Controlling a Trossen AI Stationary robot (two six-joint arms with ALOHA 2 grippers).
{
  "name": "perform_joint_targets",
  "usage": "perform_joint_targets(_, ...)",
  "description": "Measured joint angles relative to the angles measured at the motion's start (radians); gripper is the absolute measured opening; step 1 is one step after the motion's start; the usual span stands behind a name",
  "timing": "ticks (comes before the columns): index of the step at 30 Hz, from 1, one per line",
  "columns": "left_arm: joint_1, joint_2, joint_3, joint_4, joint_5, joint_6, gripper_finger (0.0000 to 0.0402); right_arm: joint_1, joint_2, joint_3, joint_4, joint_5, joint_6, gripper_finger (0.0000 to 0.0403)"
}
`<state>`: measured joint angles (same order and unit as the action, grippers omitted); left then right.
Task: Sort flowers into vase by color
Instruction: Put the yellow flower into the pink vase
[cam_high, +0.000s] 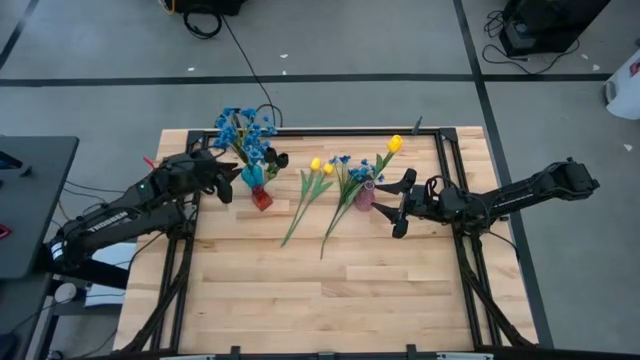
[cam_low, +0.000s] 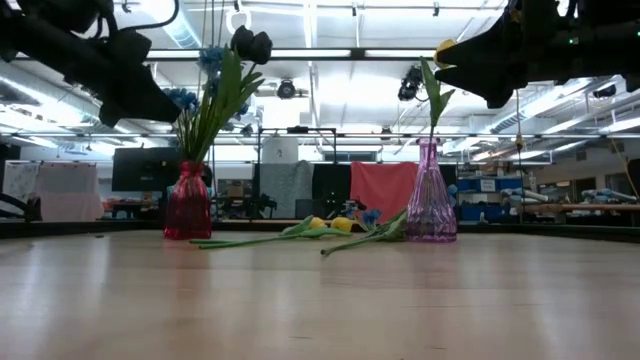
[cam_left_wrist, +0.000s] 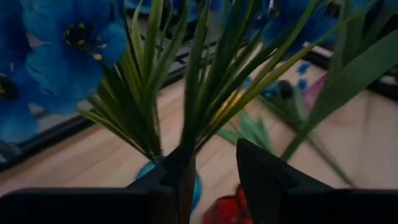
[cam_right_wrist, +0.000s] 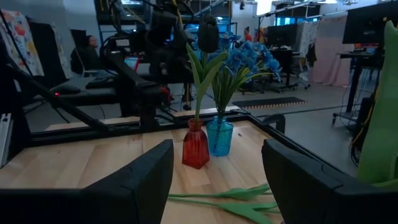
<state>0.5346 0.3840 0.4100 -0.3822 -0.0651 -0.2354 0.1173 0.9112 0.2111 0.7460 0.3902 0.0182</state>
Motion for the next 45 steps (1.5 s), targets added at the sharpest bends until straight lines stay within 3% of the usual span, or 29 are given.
perform_joint_targets(6,0.000,0.001,0.026,-0.075,0.096,-0.087,0.0122,0.000,0.000,0.000,0.001,-0.030,-0.001,0.0254)
perform_joint_targets(14,-0.045,0.001,0.026,-0.040,0.498,-0.063,0.0122,0.000,0.000,0.000,0.007,-0.068,0.005,0.0254)
perform_joint_targets(20,-0.168,0.002,0.026,-0.027,0.556,-0.042,0.0122,0.001,0.000,0.000,0.023,-0.078,0.015,0.0254)
perform_joint_targets(28,-0.445,0.106,0.026,0.127,0.387,-0.079,0.0122,0.001,0.000,0.000,0.032,-0.090,0.034,0.0254)
perform_joint_targets(38,-0.736,0.476,0.026,0.427,0.132,-0.134,0.0122,0.001,0.008,0.000,0.023,-0.097,0.062,0.0254)
perform_joint_targets(45,-0.859,0.731,0.171,0.379,0.010,-0.147,0.0122,0.001,0.042,0.000,0.021,-0.123,0.079,0.0254)
